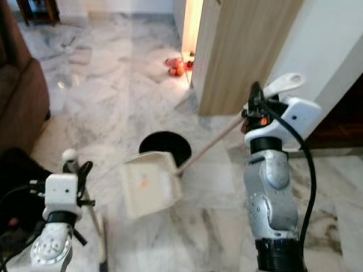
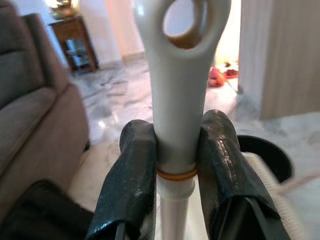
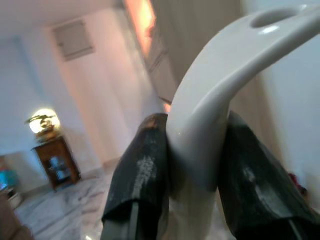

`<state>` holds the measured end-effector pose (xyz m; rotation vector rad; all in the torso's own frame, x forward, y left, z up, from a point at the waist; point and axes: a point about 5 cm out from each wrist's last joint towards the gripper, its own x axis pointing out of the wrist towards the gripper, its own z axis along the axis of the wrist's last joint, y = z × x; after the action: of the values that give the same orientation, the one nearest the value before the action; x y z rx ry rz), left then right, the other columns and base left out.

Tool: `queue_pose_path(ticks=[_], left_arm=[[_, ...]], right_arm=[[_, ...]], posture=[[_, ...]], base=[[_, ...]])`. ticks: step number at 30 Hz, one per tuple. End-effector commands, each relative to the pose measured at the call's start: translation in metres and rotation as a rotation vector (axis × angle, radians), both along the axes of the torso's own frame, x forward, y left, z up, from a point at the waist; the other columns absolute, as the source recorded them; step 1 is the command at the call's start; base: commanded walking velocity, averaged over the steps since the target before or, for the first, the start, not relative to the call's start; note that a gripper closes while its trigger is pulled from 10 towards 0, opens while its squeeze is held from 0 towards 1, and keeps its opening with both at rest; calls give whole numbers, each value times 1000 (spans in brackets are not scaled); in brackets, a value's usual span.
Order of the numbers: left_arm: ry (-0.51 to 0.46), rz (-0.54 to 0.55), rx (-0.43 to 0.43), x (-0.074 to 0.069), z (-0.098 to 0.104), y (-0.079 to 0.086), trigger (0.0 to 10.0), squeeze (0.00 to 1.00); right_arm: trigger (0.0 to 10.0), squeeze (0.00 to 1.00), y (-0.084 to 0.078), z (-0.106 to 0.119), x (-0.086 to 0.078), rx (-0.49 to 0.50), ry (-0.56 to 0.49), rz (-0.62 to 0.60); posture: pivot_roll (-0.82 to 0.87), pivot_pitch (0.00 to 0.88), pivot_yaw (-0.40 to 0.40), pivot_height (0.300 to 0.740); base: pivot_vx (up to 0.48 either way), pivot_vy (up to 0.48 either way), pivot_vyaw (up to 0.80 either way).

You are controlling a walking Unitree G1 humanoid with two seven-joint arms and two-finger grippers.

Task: Sweep floor

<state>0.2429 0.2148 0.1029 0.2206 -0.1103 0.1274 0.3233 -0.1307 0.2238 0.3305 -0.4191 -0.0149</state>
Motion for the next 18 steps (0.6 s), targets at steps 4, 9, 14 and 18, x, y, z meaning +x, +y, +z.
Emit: queue_pose_path(ticks=[4,9,14,18], left_arm=[[-57,12,25,0,13,5,10000,0],[-59,17,22,-1,13,6,10000,0],[-61,17,20,0,13,4,10000,0],[-61,16,16,1,13,4,10000,0]], right_arm=[[10000,0,-5,19,-5,-4,-90,-28],[10000,0,-3,22,-5,-3,-98,-17],[10000,0,-3,21,-4,4,-94,-13],[10000,0,-3,19,-4,14,-85,-11]], posture=[[139,60,-31,740],[142,55,-33,740],[142,55,-33,740],[142,55,-33,740]], base=[[306,0,0],[305,0,0],[307,0,0],[305,0,0]])
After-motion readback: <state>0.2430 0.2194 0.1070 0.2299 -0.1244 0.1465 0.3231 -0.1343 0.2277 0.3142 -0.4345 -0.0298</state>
